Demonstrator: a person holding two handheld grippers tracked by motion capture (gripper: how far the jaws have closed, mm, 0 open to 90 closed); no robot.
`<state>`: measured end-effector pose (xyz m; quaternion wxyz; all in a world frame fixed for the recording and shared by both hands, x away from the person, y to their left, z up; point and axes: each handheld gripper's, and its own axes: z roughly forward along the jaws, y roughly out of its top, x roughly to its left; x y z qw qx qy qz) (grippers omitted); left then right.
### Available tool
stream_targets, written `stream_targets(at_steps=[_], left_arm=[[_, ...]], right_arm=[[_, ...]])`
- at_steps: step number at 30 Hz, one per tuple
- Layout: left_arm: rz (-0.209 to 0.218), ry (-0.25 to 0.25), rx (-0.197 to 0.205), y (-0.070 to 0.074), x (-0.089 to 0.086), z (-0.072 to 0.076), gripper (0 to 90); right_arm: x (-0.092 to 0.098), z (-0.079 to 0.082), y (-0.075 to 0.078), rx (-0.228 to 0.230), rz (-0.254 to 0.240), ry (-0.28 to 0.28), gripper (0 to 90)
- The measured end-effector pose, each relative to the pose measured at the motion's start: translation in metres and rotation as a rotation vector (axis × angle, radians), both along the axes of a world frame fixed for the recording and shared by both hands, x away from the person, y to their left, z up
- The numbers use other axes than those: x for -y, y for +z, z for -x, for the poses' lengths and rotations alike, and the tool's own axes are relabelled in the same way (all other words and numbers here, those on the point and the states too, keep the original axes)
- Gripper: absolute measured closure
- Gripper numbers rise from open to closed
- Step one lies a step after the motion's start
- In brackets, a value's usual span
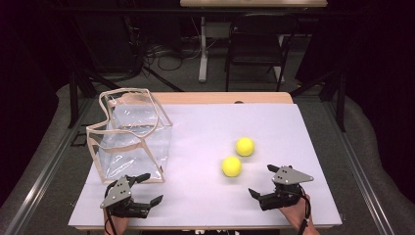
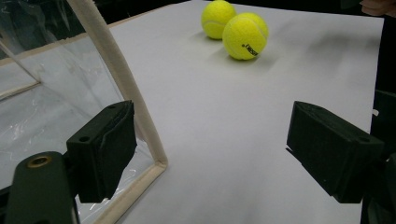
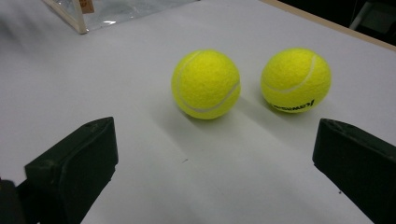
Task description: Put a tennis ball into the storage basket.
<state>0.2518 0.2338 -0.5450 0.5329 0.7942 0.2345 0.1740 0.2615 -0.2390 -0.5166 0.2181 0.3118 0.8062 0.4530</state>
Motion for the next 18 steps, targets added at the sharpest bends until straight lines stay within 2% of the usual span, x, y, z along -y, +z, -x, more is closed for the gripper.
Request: stream_targets(at_steps=[6, 18], left_arm=[[-0.005, -0.003, 0.003, 0.000, 0.001, 0.000, 15.8], [-0.016, -0.004, 0.006, 0.000, 0.001, 0.001, 15.8]], right_arm=[[-0.005, -0.006, 0.001, -0.031, 0.014, 0.006, 0.0], [-0.015, -0.018, 0.006, -0.057, 0.035, 0.017, 0.0]])
